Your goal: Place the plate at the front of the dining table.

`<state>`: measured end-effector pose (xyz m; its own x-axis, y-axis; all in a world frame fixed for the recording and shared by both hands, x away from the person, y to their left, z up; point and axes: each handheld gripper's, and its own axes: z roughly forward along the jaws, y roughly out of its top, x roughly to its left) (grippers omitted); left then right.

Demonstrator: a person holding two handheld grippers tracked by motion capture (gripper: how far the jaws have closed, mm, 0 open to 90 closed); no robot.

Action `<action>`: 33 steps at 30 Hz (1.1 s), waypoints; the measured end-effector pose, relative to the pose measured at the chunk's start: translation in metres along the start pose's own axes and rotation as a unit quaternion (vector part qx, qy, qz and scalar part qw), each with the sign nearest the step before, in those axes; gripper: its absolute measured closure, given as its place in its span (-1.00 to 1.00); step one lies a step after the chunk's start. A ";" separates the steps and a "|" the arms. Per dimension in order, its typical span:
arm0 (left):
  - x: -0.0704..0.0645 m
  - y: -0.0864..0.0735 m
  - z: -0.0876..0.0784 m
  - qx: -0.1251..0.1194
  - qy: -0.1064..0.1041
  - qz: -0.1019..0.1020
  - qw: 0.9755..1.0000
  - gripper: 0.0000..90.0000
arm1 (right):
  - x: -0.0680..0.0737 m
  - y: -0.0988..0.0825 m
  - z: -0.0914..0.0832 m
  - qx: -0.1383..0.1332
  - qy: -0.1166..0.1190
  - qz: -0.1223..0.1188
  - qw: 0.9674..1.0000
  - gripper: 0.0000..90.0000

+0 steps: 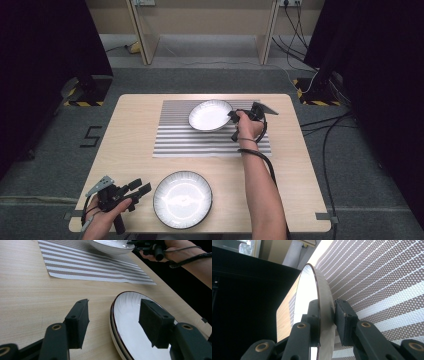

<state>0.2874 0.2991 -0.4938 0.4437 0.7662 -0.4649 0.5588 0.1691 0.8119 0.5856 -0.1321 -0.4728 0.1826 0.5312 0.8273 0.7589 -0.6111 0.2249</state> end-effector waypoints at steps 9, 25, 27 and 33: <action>0.000 0.000 0.000 0.001 -0.001 0.000 1.000 -0.10 | -0.005 -0.001 0.004 -0.002 -0.013 0.000 1.000 0.63; -0.001 -0.001 0.002 0.004 -0.003 0.003 1.000 -0.10 | -0.015 0.002 0.005 0.004 -0.016 0.006 1.000 0.65; -0.001 -0.001 0.002 0.004 -0.003 0.003 1.000 -0.10 | -0.017 0.002 0.006 0.002 -0.024 0.003 1.000 0.61; -0.001 -0.002 0.003 0.005 -0.003 0.002 1.000 -0.10 | -0.023 0.005 0.001 -0.011 -0.044 -0.006 0.999 0.50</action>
<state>0.2883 0.2960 -0.4957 0.4505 0.7631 -0.4634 0.5643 0.1588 0.8102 0.5859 -0.1462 -0.4912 0.2289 0.5873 0.7764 0.7470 -0.6173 0.2467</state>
